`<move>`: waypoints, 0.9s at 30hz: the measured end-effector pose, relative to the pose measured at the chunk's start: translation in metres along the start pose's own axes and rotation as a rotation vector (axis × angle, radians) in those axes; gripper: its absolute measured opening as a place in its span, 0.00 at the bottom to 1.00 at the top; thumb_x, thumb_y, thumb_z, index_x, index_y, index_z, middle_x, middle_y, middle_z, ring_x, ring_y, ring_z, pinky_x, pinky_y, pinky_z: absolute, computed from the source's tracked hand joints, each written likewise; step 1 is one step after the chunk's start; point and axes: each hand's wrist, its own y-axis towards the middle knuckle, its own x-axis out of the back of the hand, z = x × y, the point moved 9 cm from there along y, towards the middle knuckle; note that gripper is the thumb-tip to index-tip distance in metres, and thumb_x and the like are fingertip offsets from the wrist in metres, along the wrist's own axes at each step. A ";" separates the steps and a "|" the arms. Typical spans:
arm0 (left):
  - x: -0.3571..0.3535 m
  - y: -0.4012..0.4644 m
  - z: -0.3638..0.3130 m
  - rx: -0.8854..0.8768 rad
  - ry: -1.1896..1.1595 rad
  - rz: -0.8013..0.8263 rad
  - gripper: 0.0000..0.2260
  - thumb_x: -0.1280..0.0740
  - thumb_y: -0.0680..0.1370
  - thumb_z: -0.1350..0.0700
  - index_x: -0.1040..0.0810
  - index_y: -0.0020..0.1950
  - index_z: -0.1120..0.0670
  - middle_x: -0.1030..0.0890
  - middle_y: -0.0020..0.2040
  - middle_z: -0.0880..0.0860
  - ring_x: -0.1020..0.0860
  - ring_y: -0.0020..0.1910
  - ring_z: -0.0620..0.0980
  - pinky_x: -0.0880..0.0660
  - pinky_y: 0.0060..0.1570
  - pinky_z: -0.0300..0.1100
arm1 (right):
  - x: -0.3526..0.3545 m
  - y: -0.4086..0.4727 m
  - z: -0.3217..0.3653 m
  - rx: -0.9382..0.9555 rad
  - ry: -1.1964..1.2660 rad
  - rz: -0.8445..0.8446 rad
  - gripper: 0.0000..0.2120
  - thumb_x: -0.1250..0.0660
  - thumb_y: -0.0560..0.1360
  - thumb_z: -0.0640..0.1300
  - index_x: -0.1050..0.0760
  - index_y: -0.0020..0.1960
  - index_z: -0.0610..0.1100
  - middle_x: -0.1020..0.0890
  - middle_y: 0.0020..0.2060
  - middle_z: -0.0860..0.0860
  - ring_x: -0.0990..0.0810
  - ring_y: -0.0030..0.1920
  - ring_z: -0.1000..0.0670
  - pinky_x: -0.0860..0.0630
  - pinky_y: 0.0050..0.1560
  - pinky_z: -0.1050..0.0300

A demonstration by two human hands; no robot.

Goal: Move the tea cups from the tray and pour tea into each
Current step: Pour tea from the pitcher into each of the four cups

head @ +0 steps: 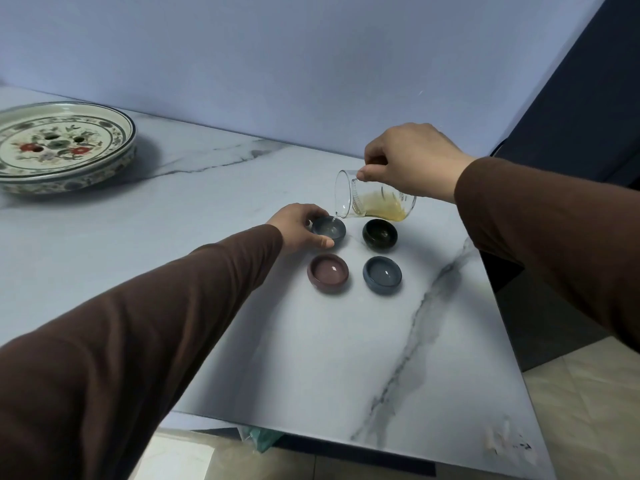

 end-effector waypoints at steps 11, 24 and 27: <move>0.001 0.001 -0.002 0.000 0.034 0.010 0.27 0.22 0.68 0.49 0.23 0.66 0.49 0.20 0.60 0.50 0.24 0.58 0.49 0.28 0.62 0.43 | 0.004 0.000 0.000 0.011 -0.010 0.008 0.13 0.33 0.75 0.58 0.24 0.38 0.49 0.23 0.32 0.51 0.25 0.40 0.43 0.34 0.39 0.55; 0.001 0.000 -0.004 0.012 0.055 0.025 0.29 0.22 0.68 0.49 0.25 0.67 0.50 0.21 0.62 0.51 0.24 0.60 0.50 0.28 0.64 0.44 | 0.005 0.002 0.004 0.015 -0.034 0.012 0.14 0.33 0.75 0.58 0.23 0.39 0.49 0.23 0.33 0.50 0.24 0.40 0.43 0.34 0.39 0.55; 0.001 0.000 -0.005 0.010 0.065 0.030 0.29 0.22 0.68 0.49 0.25 0.68 0.51 0.21 0.63 0.51 0.24 0.60 0.50 0.29 0.64 0.44 | 0.005 0.001 0.003 0.013 -0.038 0.009 0.14 0.33 0.76 0.58 0.24 0.39 0.49 0.23 0.32 0.51 0.25 0.40 0.43 0.34 0.38 0.55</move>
